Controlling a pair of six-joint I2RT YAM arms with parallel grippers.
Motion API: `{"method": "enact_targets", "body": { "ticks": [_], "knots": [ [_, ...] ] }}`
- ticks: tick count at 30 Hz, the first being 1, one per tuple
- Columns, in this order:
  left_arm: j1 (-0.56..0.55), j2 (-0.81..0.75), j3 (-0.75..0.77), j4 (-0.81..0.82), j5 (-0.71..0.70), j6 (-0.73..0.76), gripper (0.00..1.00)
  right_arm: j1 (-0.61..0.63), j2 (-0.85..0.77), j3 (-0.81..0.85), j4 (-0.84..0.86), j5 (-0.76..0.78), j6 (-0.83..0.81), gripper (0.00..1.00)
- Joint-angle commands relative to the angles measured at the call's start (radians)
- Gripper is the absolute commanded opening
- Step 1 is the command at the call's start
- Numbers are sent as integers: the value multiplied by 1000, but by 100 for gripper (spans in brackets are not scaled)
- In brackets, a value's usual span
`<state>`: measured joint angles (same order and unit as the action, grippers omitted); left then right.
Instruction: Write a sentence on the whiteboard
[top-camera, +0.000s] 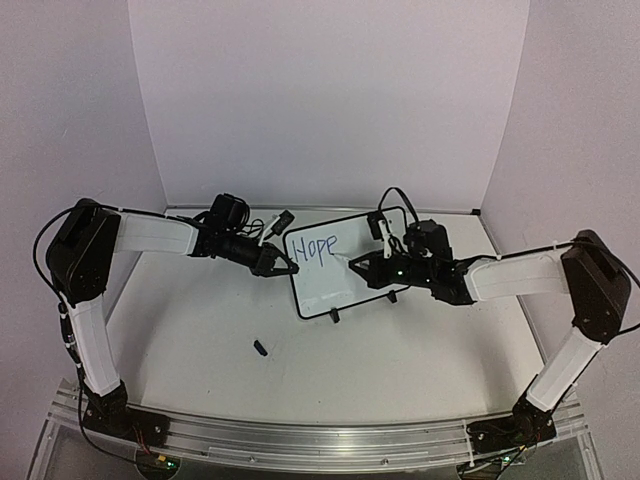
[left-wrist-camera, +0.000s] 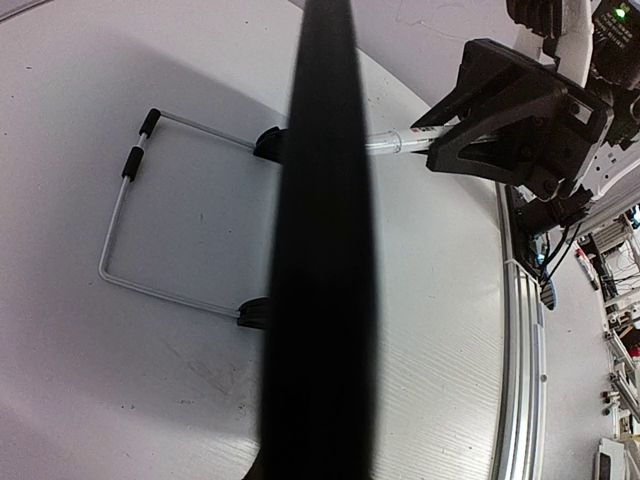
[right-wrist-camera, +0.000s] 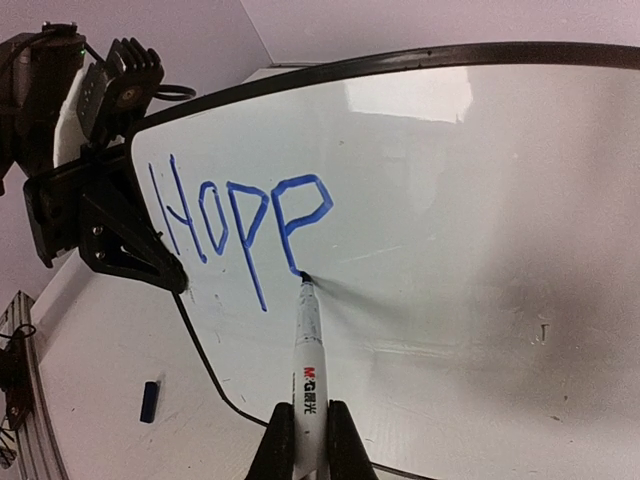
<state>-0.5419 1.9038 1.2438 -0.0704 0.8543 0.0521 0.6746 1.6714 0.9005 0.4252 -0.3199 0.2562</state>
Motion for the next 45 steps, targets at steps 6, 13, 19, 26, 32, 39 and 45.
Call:
{"method": "enact_targets", "body": {
  "ticks": [6, 13, 19, 26, 32, 39, 45],
  "knots": [
    [-12, 21, 29, -51, 25, -6, 0, -7, -80, -23, -4, 121, -1, 0],
    [-12, 21, 29, -50, 25, -6, 0, -7, -88, -22, -9, 82, -7, 0],
    [-12, 18, 29, -51, 25, -5, 0, -7, -157, -48, 0, 10, -11, 0],
    [-12, 17, 29, -52, 22, -5, 0, -7, -226, -70, -28, 44, -10, 0],
    [-12, 16, 31, -54, 19, -5, 0, -33, -240, -75, -48, 58, -23, 0],
    [-12, 21, 33, -57, 19, -4, 0, -71, -211, -49, -52, 58, -35, 0],
    [-12, 24, 32, -58, 18, -1, 0, -72, -161, -6, -52, 52, -44, 0]
  ]
}}
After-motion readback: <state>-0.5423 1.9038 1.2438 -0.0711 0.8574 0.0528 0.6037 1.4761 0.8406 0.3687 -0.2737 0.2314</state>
